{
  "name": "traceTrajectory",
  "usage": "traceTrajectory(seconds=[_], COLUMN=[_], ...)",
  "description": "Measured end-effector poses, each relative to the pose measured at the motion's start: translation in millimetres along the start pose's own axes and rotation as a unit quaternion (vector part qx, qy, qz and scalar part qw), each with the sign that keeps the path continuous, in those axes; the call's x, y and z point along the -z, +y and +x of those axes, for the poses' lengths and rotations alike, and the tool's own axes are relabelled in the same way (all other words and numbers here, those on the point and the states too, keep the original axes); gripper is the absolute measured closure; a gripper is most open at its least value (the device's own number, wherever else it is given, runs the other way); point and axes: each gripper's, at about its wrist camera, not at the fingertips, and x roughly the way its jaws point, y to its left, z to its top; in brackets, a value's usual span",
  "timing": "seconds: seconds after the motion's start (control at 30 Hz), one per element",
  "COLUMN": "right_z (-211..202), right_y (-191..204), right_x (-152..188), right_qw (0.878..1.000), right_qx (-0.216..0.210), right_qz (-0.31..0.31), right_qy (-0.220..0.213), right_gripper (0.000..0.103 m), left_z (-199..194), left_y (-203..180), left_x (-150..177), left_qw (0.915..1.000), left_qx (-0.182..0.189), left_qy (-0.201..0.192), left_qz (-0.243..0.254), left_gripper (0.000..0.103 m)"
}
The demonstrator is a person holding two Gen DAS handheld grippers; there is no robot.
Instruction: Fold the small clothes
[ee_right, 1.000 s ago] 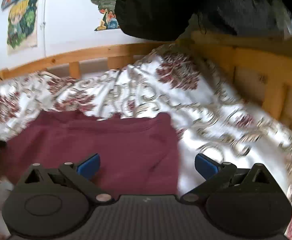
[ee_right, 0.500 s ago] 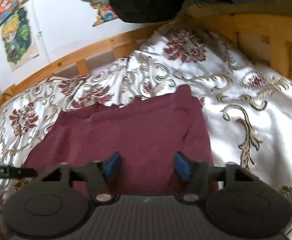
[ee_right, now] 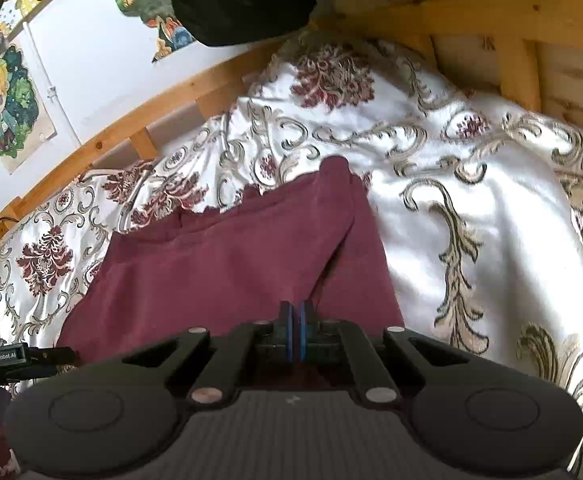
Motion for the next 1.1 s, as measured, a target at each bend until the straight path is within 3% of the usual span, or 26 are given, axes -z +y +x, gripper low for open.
traceTrajectory(seconds=[0.63,0.87,0.93,1.1], right_z=[0,2,2,4], right_y=[4,5,7,15], right_x=[0,2,2,4], right_qw=[1.0,1.0,1.0,0.999], right_qx=[0.0,0.009,0.009,0.009], right_qz=[-0.01,-0.012,-0.017,-0.039], right_qy=[0.001,0.007,0.003,0.002], right_gripper=[0.098,0.081,0.062,0.044], left_z=[10,4,0,2], left_y=[0,6,8,20], left_x=[0,-8,-13,-28], left_qw=[0.9999,0.9997,0.9992,0.9981], left_qx=[-0.01,-0.018,-0.027,-0.04], left_qy=[0.013,-0.014,-0.029,-0.045], left_qz=[-0.006,-0.006,-0.002,-0.011], left_gripper=[0.001,0.001,0.001,0.001])
